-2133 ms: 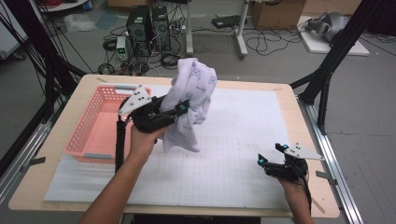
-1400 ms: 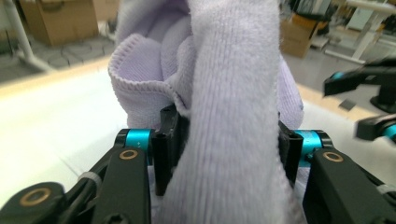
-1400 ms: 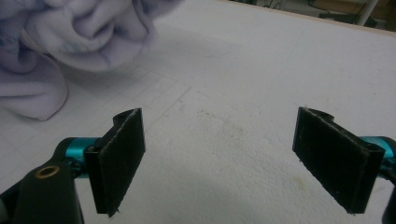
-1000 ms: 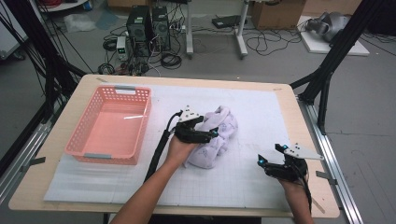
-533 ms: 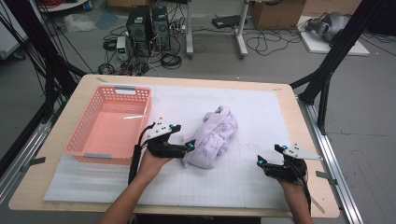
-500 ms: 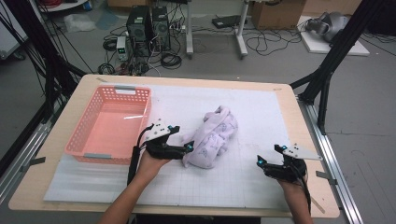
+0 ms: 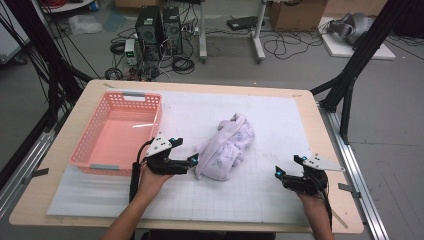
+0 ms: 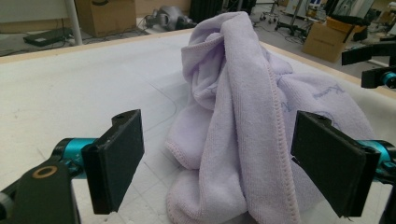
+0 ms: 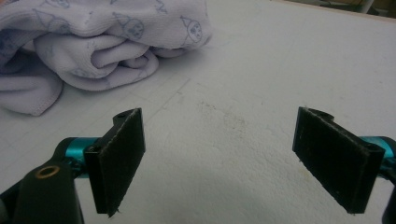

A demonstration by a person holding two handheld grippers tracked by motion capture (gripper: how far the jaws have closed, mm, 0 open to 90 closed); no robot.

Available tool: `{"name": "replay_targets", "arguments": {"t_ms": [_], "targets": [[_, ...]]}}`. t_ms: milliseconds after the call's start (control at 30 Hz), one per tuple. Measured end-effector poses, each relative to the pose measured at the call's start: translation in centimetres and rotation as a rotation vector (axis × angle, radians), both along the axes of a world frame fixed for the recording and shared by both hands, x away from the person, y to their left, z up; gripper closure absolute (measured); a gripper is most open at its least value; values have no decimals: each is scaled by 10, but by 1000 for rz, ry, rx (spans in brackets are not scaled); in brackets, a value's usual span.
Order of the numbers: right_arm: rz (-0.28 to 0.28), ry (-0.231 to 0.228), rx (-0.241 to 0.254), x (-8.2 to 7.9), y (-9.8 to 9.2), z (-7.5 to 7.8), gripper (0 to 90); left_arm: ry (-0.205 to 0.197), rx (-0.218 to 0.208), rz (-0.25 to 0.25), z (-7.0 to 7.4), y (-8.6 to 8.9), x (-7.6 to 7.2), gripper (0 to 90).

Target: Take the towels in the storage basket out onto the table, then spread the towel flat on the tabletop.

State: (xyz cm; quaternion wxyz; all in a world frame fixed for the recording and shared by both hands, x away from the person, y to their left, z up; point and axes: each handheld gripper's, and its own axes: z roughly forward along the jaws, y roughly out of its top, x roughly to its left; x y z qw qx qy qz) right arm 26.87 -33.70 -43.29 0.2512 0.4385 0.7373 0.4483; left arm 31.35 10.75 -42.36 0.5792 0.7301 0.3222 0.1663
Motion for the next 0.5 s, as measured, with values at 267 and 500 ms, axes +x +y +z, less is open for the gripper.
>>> {"name": "replay_targets", "arguments": {"t_ms": [267,500], "targets": [[-2,2,-5,-2,-2,-1,156,-8,-13,9,0,1,0,177],[1,6,-7,0,-1,-2,156,0,-2,3,-1,0,1,178]]}}
